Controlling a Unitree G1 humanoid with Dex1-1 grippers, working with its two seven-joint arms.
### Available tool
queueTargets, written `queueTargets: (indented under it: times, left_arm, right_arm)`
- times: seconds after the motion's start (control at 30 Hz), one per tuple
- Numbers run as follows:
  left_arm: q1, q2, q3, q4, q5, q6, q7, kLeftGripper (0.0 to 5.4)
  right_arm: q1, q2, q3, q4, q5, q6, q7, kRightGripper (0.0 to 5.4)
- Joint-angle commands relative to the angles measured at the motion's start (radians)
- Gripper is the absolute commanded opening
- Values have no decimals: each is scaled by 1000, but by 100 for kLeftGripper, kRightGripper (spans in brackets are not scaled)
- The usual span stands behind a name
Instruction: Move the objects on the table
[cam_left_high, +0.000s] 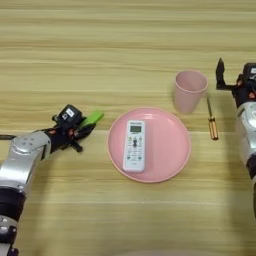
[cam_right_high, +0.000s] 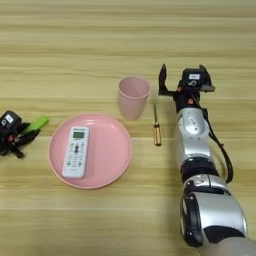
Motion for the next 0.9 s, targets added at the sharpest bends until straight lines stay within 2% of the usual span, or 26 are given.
queueTargets:
  times: [0.03,0.17,0.27,0.57,0.9]
  left_arm:
    - [15,-5,-9,-20,2,19,-5,134]
    - [17,1,-13,-39,20,-6,8,134]
    - [15,-4,-8,-60,12,-2,8,134]
    - [18,-12,-6,-256,-30,38,-7,134]
    - [-13,-11,-62,-358,-28,58,-34,133]
  right_arm:
    - [5,1,-3,-12,7,15,3,540]
    - [5,1,-3,-12,8,16,4,540]
    - [4,1,-3,-12,7,16,3,540]
    - [2,2,-1,-8,4,15,1,540]
    - [0,8,1,-7,1,15,-2,540]
